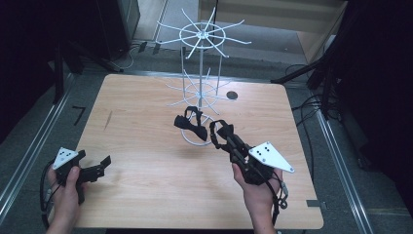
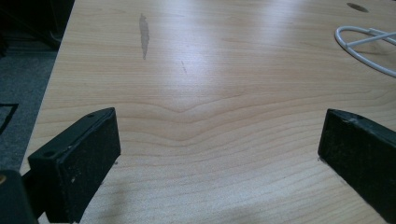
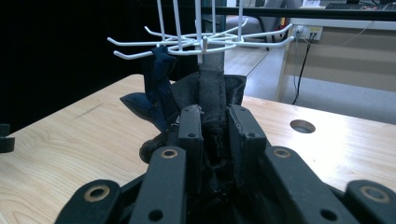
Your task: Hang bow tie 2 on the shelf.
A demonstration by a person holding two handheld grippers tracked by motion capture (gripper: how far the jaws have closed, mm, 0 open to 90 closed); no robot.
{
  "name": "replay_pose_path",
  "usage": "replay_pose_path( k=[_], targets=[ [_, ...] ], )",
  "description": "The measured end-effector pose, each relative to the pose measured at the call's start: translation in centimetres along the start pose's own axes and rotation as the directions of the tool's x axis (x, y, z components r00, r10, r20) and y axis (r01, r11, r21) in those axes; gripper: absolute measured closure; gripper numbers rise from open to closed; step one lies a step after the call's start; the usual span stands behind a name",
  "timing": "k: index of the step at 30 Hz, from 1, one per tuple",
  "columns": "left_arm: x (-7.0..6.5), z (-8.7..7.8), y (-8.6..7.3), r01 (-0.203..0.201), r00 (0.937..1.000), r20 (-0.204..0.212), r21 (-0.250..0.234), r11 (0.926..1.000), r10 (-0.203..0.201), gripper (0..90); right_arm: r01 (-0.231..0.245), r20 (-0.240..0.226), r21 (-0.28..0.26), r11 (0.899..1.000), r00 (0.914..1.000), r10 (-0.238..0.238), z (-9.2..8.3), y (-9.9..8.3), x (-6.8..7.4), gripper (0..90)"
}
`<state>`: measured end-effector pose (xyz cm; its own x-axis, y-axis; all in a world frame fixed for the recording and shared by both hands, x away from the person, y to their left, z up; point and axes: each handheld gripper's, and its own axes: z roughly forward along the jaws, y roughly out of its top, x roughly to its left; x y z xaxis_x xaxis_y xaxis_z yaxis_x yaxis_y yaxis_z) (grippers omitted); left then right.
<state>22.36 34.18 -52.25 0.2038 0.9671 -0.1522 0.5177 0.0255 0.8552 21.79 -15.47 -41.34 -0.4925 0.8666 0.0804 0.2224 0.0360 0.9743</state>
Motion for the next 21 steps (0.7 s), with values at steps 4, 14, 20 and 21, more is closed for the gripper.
replay_pose_path(
  k=[4,14,20,21],
  targets=[
    [0.0,0.0,0.0,-0.001,1.0,0.0,0.0,1.0,0.001,0.0,0.003,-0.005,-0.012,1.0,1.0,-0.003,-0.2,0.4,0.2,77.3],
    [0.0,0.0,0.0,-0.001,1.0,0.0,0.001,1.0,0.001,0.0,0.015,-0.011,-0.027,1.0,0.9998,-0.015,-0.3,1.0,0.6,77.3],
    [0.0,0.0,0.0,-0.003,1.0,0.0,0.002,1.0,0.003,0.0,0.021,-0.015,-0.038,0.999,0.9996,-0.022,-0.3,1.3,0.8,77.3],
    [0.0,0.0,0.0,-0.003,1.0,0.0,0.002,1.0,0.003,0.0,0.022,-0.017,-0.042,0.999,0.9996,-0.023,-0.4,1.5,0.9,77.3]
  ],
)
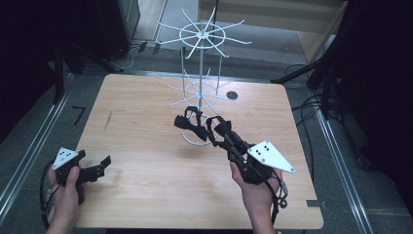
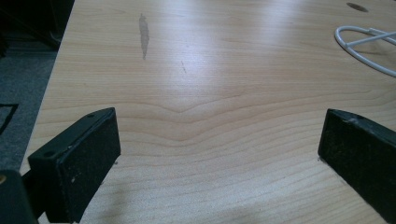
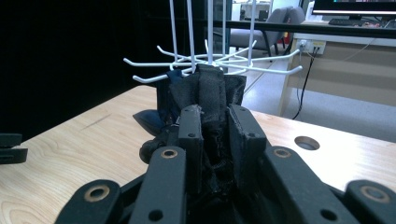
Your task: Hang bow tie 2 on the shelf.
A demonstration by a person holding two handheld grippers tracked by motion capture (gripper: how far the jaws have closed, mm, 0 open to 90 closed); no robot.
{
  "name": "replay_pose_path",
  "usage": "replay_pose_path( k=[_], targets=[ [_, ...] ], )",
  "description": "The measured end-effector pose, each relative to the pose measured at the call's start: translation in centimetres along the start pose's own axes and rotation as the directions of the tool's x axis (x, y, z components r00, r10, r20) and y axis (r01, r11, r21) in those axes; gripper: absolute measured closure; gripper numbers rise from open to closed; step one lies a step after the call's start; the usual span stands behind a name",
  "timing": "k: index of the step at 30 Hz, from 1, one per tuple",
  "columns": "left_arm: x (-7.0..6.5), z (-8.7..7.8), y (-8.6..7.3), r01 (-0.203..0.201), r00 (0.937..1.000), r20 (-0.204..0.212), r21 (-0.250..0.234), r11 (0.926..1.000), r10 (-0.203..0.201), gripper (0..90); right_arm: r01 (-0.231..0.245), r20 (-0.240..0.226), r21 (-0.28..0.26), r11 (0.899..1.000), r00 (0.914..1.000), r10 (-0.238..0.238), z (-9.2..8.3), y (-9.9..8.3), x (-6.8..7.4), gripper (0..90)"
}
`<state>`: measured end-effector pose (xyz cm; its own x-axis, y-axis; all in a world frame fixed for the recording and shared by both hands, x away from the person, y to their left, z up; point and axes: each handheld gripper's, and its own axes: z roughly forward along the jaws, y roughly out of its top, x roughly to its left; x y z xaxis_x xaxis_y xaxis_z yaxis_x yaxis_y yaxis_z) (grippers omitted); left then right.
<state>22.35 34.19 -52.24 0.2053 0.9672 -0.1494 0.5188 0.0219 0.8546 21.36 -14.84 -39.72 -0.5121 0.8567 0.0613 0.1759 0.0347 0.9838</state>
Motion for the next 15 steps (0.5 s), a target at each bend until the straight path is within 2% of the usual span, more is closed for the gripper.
replay_pose_path(
  k=[15],
  targets=[
    [0.0,0.01,0.0,0.0,1.0,0.001,-0.001,1.0,0.0,0.0,-0.004,0.0,-0.031,1.0,1.0,0.004,-0.09,0.91,-0.04,77.3]
  ],
)
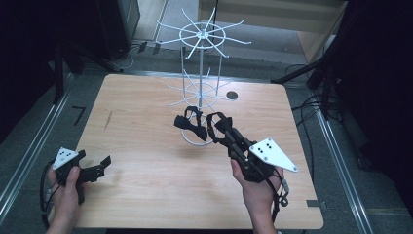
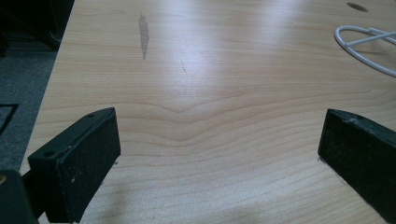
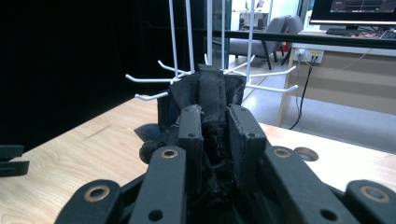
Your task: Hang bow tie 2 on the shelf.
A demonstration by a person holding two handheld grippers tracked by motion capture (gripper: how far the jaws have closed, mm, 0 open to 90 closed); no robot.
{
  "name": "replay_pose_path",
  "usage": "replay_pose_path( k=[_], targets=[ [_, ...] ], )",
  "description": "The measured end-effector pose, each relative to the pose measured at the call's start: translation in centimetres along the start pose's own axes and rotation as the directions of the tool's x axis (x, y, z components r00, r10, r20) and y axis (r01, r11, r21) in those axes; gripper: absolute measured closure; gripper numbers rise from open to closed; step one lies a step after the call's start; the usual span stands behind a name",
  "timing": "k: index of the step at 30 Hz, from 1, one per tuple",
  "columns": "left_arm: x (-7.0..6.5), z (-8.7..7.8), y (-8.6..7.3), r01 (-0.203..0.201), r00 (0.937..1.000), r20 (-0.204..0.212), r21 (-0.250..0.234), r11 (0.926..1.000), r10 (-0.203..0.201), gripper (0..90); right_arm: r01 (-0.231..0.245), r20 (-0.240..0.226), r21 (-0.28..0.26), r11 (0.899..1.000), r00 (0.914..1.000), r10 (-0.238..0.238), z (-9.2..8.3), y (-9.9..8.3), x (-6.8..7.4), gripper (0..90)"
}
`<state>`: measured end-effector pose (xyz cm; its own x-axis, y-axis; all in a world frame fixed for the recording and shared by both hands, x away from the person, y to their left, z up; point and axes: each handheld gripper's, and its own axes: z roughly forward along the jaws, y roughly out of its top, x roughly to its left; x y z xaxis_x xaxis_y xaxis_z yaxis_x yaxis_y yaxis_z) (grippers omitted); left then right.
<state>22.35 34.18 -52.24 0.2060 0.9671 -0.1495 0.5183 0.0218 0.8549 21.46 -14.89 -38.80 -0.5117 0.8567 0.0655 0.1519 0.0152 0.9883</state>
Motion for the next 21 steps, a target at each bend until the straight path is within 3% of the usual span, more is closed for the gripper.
replay_pose_path(
  k=[21],
  targets=[
    [0.0,0.0,0.0,-0.001,1.0,0.0,0.001,1.0,0.001,0.0,-0.016,0.004,-0.022,1.0,0.9999,0.016,1.1,1.1,-0.8,77.3]
  ],
)
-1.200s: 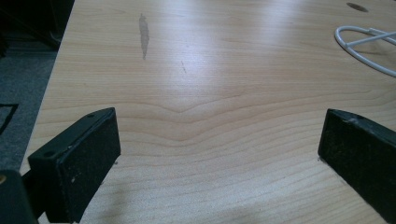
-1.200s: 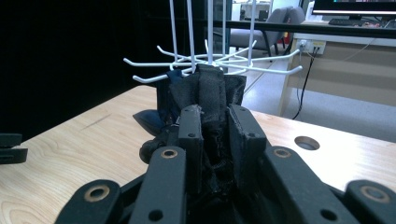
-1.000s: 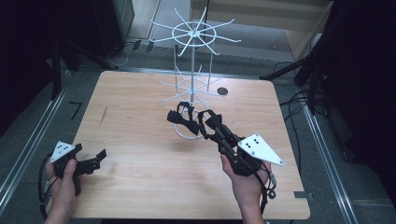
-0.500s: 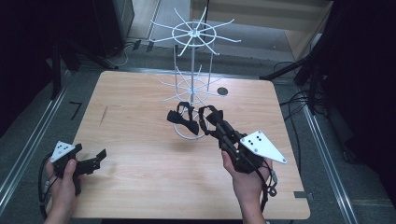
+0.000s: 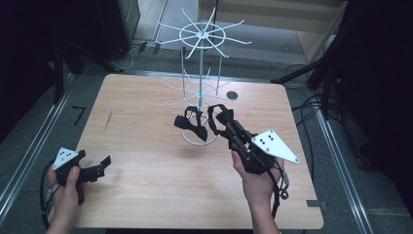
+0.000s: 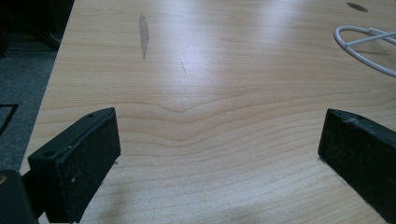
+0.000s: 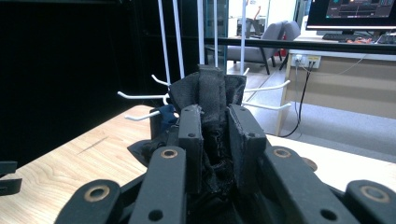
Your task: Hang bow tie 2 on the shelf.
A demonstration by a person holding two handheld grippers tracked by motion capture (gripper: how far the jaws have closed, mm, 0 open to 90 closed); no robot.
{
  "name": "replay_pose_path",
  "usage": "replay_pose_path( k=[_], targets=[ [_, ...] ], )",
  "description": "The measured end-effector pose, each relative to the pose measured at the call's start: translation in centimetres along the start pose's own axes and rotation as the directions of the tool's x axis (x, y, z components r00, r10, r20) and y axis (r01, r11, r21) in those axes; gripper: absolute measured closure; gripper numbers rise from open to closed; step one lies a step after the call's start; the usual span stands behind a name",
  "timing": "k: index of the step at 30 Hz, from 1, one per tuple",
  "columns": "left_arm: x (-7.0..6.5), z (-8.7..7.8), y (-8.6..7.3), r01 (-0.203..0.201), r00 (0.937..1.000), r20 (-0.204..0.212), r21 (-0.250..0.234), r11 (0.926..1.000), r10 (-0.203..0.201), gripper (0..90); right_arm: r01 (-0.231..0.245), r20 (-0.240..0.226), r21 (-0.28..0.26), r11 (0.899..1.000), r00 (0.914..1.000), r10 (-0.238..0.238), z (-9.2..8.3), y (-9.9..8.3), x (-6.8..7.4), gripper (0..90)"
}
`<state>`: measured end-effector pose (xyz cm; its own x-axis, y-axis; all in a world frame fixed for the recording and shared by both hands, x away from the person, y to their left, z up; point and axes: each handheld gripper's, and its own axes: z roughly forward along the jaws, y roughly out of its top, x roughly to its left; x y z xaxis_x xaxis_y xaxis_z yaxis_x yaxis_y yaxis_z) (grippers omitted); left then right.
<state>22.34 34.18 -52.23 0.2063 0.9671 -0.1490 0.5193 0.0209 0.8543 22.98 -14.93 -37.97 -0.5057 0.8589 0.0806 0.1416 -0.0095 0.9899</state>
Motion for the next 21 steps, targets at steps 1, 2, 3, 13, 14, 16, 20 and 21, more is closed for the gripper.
replay_pose_path(
  k=[1,2,3,13,14,16,20,21],
  targets=[
    [0.0,0.0,0.0,0.0,1.0,0.0,0.0,1.0,0.0,0.0,0.0,0.0,0.0,1.0,1.0,0.0,0.0,0.0,0.0,77.3],
    [0.0,0.0,0.0,0.001,1.0,0.0,-0.001,1.0,-0.001,0.0,-0.005,-0.002,0.004,1.0,1.0,0.005,0.1,0.0,0.0,77.3],
    [0.0,0.0,0.0,0.001,1.0,0.0,-0.001,1.0,-0.001,0.0,-0.004,0.001,0.007,1.0,1.0,0.004,0.3,0.0,-0.1,77.3],
    [0.0,0.0,0.0,0.001,1.0,0.002,0.001,1.0,-0.001,0.0,-0.018,0.01,0.025,1.0,0.9998,0.017,1.6,-0.2,-0.6,77.3],
    [0.0,0.0,0.0,0.001,1.0,0.002,0.001,1.0,-0.001,0.0,-0.016,0.012,0.025,1.0,0.9998,0.016,1.8,-0.2,-0.7,77.2],
    [0.0,0.0,0.0,0.001,1.0,0.001,0.0,1.0,-0.001,0.0,-0.016,0.023,0.027,1.0,0.9996,0.015,2.1,-0.2,-0.8,77.2],
    [0.0,0.0,0.0,0.002,1.0,0.002,0.0,1.0,-0.002,0.0,-0.026,0.032,0.034,0.999,0.9992,0.025,2.5,-0.4,-1.0,77.1],
    [0.0,0.0,0.0,0.001,1.0,0.002,0.001,1.0,-0.001,0.0,-0.026,0.032,0.034,0.999,0.9992,0.025,2.5,-0.4,-1.0,77.1]
  ],
)
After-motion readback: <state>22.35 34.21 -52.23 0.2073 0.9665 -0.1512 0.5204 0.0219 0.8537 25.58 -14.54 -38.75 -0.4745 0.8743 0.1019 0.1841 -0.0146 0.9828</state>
